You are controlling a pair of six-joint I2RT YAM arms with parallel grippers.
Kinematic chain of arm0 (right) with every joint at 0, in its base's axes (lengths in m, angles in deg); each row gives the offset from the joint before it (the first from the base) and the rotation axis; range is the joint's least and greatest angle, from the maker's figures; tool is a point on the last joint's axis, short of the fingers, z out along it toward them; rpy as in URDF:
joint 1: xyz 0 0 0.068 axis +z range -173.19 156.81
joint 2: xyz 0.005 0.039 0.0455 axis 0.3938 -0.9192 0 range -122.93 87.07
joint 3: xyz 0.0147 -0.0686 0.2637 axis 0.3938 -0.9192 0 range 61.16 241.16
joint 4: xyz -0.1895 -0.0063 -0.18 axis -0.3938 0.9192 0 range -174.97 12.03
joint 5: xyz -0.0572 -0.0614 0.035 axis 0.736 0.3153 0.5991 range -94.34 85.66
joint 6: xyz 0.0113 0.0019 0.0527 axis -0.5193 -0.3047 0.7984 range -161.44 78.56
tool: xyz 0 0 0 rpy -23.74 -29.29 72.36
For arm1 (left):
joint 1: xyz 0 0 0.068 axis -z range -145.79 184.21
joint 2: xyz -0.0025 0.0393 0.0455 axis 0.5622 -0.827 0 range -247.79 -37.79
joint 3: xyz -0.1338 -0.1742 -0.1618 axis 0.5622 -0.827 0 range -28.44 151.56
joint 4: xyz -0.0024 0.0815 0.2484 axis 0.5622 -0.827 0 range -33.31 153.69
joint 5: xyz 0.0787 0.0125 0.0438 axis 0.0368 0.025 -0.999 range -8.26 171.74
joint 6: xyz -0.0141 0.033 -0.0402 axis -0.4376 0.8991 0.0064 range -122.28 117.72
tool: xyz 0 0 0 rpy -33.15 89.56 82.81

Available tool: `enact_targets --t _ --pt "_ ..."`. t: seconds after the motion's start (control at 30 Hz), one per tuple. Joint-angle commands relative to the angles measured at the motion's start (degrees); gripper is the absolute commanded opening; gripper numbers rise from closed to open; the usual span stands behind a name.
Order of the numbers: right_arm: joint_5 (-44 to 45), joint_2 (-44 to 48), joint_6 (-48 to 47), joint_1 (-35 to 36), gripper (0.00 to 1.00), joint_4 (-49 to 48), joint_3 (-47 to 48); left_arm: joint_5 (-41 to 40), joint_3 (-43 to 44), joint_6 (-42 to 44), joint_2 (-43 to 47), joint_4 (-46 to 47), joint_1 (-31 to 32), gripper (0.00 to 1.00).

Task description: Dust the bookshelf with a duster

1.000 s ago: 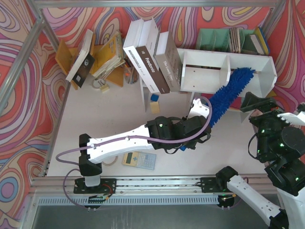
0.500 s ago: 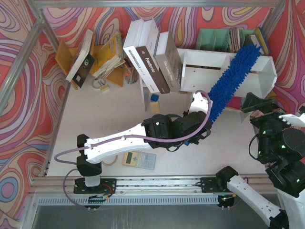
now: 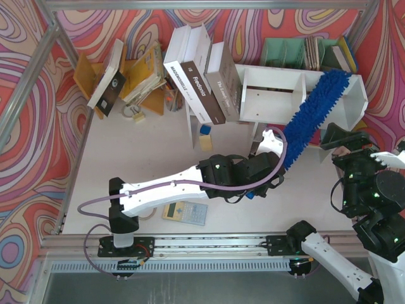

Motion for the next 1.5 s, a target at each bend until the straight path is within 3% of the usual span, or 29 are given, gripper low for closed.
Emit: enact_targets --t 0.0,0.33,0.63,0.8,1.23,1.47 --pt "0.5 0.7 0.4 0.2 0.98 0.9 0.0 1.7 -0.5 0.7 -1.1 1.4 -0.2 0.0" --pt "-0.9 -0.1 0.5 0.1 0.98 0.3 0.7 4.8 -4.2 2.5 -0.4 2.7 -0.3 0.0" --pt "-2.0 -1.2 0.2 0.2 0.98 -0.5 1.5 1.2 -9.2 4.3 5.4 7.1 -0.3 0.0" --pt "-1.9 -1.3 0.1 0.1 0.98 -0.7 1.2 -0.7 -8.3 5.5 5.5 7.4 -0.3 0.0" --pt "-0.5 -0.3 -1.6 0.1 0.98 -0.3 -1.0 6.7 -6.8 5.8 0.0 7.2 -0.9 0.0" --pt "0.2 0.1 -2.0 0.2 0.98 -0.4 -1.6 6.7 -4.7 6.4 0.9 6.4 -0.8 0.0"
